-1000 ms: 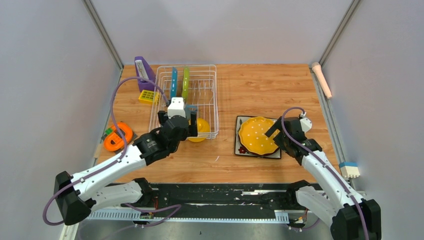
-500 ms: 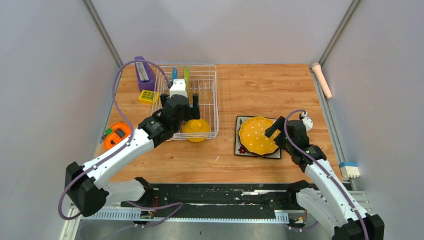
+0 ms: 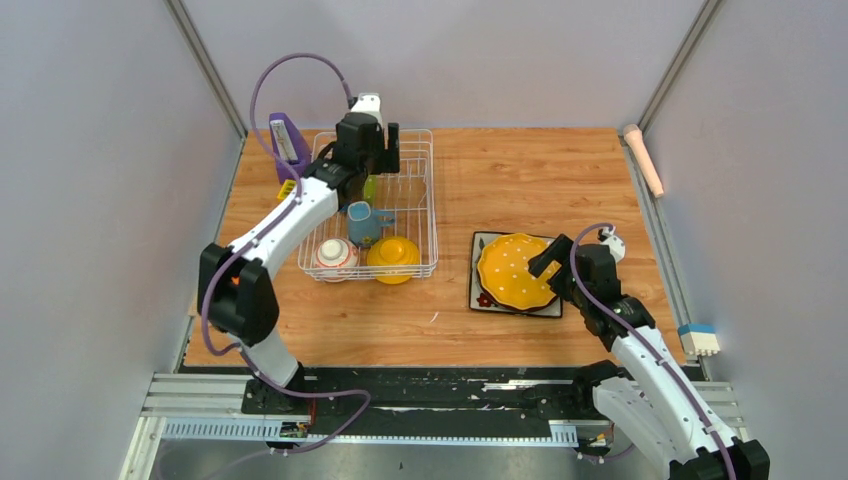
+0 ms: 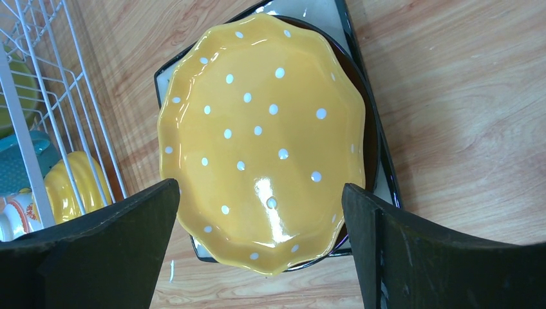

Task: Unload the mixed dishes from the dish rack
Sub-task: Pick up the plate from the dish rack.

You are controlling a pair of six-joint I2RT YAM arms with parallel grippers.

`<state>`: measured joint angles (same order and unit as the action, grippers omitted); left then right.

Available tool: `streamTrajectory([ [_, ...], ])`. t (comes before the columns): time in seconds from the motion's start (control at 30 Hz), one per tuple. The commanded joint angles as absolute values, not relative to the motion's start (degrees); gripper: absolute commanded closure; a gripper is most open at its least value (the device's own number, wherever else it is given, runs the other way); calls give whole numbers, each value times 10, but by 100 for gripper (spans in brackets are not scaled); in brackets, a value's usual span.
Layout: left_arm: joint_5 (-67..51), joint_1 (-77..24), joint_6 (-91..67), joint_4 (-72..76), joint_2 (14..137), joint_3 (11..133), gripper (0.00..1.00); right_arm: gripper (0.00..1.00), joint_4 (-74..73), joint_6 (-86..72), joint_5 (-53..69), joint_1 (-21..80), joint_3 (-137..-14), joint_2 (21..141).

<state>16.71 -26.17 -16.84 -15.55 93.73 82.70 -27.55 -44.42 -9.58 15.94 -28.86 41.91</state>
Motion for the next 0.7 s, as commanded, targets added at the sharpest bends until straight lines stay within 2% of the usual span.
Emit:
streamTrajectory([
  [0.0,161,-248,-113,-181,1001,924,20,0,-248,-431,-89,157,-284,412],
  [0.2,234,-247,-101,-235,1084,1004,26,0,-247,-431,-90,158,-283,411],
  [0.57,247,-246,-100,-248,1139,1042,28,0,-245,-431,-93,158,-281,415],
  [0.67,261,-246,-101,-257,1154,1053,34,0,-245,-432,-93,157,-279,414],
])
